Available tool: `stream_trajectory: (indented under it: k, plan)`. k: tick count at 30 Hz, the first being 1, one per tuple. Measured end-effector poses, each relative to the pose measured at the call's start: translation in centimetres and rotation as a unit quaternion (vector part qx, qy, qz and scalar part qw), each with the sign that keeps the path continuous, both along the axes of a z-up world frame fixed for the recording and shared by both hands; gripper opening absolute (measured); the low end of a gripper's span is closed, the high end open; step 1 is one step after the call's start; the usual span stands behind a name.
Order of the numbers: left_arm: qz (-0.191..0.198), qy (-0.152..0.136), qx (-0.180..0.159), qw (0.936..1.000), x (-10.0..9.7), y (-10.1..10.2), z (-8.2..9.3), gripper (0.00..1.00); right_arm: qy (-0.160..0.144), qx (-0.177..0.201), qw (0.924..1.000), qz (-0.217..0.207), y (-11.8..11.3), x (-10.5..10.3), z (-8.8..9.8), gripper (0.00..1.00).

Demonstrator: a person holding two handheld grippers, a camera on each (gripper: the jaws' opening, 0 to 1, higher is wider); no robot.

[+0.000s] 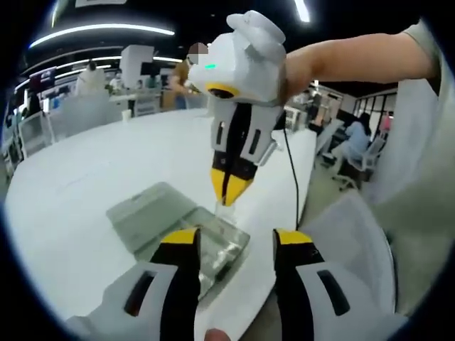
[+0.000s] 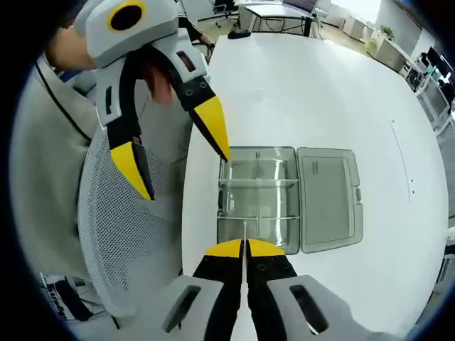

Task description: Insert the divider into the dual guide fixture by aligning both edges with the guide slots and pushing it downward to the bottom, including one-sided entry, uneven engagement, binding, and posture correction.

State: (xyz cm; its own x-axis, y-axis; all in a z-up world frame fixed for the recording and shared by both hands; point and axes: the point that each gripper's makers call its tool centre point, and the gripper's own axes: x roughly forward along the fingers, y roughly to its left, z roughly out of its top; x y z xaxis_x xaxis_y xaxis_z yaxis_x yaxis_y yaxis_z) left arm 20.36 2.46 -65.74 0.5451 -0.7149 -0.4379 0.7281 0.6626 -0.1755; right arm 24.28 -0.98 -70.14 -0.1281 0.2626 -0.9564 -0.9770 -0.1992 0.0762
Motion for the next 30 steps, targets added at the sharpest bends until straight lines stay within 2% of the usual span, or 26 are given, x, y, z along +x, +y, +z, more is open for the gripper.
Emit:
stream_trajectory:
  k: [30]
  plan:
    - [0.010, 0.011, -0.003, 0.9999, -0.2, 0.5, -0.4, 0.42, -0.011, -0.007, 0.9999, 0.005, 0.2, 1.1, -1.5, 0.00]
